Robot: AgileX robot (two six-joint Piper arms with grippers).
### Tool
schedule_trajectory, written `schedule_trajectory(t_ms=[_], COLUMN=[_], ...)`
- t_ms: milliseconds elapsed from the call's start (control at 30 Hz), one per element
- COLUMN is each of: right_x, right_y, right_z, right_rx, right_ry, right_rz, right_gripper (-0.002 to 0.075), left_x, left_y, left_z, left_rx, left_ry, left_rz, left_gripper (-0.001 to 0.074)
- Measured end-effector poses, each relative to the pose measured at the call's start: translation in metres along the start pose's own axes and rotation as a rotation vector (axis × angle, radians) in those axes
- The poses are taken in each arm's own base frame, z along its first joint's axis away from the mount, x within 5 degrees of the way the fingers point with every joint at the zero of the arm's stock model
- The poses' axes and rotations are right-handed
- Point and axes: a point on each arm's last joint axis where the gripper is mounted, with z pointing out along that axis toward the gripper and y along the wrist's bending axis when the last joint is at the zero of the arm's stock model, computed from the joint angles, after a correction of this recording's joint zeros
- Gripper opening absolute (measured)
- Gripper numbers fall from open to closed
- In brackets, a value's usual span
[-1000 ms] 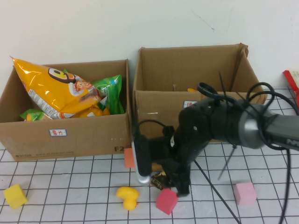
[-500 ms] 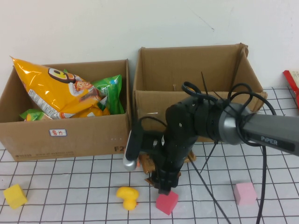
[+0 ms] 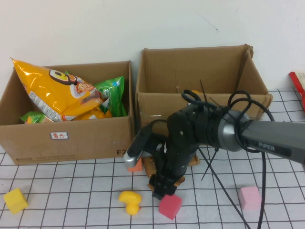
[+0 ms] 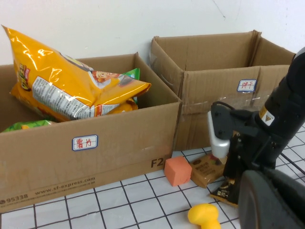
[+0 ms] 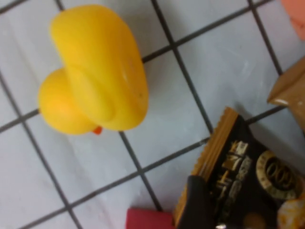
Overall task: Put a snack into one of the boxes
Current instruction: Pick up the biscuit, then place the biscuit in the biscuit box
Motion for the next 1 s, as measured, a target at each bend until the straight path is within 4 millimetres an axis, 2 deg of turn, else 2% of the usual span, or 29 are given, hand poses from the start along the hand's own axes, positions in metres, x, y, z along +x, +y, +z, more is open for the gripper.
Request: schedule_trajectory(t_ms=[167,267,367,600,700,800,1000], right_x=[0.002,0.001,0.002,-0.002,-0.009,-0.021,-0.040], right_y=[-0.001,-0.001,-0.001,-0.002,-0.004,-0.006,-0.002], right_z=[0.005,0.005,0.006,0.000,-0.011,-0.029,-0.094], right_rx=[0.007,0.011,0.011,0.003,-0.005,-0.015,-0.039], right_ry=[0.012,0.014,0.018,0.037,0.054,0.031,-0.112], right_rz=[0.037,0.046,0.076,0.129,0.147,0.158,0.156], right_gripper=[0.0470,0.0426,0.0346,0.0104,0.0038,0.0015,0.0008], left_x=[0.000,0.000,0.000,0.000,0.000,0.000,0.000], left_y=[0.000,0.000,0.000,0.000,-0.001,-0.001,-0.002], left_z=[0.000,0.000,0.000,0.000,0.000,0.000,0.000], left_rx=[0.000,0.000,0.000,0.001,0.007,0.012,0.023], left_ry=[0.000,0.000,0.000,0.000,0.001,0.001,0.004], left_rz=[0.000,0.000,0.002,0.000,-0.008,-0.016,-0.031], left_gripper=[-0.0001,-0.0001,-0.0001,-0.0001,-0.0001,-0.0001,-0.0001])
